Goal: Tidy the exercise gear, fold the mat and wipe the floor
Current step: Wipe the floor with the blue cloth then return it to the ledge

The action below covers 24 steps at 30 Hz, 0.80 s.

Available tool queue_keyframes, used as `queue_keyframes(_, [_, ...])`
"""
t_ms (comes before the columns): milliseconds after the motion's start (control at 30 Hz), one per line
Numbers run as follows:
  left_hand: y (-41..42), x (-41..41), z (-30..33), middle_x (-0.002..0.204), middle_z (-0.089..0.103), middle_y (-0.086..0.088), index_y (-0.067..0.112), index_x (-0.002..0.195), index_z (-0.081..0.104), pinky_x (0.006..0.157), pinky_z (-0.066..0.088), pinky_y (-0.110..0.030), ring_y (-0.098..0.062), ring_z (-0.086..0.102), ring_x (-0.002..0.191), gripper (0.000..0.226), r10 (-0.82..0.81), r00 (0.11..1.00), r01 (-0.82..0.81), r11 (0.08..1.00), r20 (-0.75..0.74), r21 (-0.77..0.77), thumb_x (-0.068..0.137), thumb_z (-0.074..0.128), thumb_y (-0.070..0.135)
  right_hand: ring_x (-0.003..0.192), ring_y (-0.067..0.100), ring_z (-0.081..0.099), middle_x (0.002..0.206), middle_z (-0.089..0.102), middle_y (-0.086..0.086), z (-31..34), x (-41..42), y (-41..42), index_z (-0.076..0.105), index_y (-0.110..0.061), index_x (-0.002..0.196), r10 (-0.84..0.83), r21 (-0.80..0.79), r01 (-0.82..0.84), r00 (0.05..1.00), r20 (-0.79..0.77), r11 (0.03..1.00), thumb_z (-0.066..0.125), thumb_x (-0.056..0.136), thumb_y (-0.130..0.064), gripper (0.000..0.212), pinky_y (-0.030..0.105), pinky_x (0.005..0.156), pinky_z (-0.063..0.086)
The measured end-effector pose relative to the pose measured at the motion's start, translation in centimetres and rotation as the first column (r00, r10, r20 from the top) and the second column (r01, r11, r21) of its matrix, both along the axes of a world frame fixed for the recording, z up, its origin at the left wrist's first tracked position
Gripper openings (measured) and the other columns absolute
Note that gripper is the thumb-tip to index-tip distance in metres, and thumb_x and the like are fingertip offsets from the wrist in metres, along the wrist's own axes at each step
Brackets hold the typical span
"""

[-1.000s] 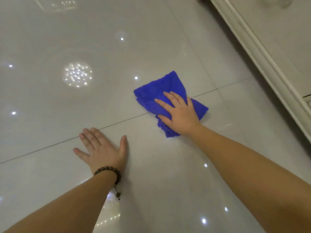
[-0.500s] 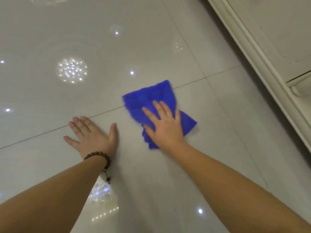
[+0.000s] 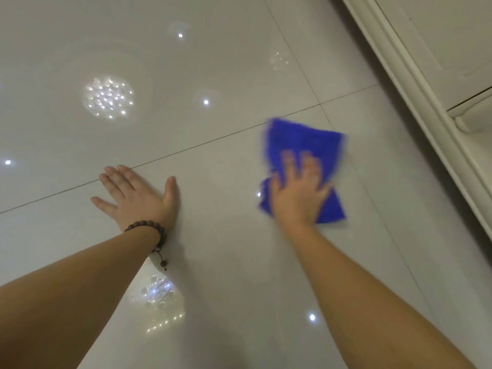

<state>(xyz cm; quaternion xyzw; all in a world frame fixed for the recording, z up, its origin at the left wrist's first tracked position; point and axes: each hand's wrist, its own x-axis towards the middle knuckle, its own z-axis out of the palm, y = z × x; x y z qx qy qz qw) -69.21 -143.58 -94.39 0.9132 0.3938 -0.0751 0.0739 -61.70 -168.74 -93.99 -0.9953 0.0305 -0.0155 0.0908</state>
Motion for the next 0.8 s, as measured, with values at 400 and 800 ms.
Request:
queue_keyframes(400, [0.1, -0.2, 0.0, 0.160, -0.005, -0.019, 0.000, 0.151, -0.002, 0.114, -0.006, -0.062, -0.030, -0.010, 0.148, 0.099, -0.018, 1.000, 0.018, 1.000, -0.002, -0.010, 0.087, 0.017, 0.072, 0.140, 0.027, 0.021, 0.155, 0.023, 0.006, 0.7, -1.3, -16.0, 0.031, -0.031, 0.146, -0.419, -0.052, 0.416, 0.906, -0.057, 0.908, 0.030, 0.096, -0.053, 0.055, 0.057, 0.107, 0.017])
queue_keyframes(800, [0.5, -0.6, 0.0, 0.160, -0.008, -0.020, 0.000, 0.151, -0.005, 0.113, -0.006, -0.063, -0.031, -0.012, 0.147, 0.109, -0.061, 0.998, 0.060, 0.998, -0.030, -0.036, 0.080, 0.019, 0.079, 0.137, 0.023, 0.032, 0.151, 0.035, 0.002, 0.0, -5.1, -14.6, 0.039, -0.036, 0.141, 0.260, -0.097, -0.264, 0.964, -0.048, 0.960, 0.036, 0.087, -0.057, 0.058, 0.055, 0.103, 0.028])
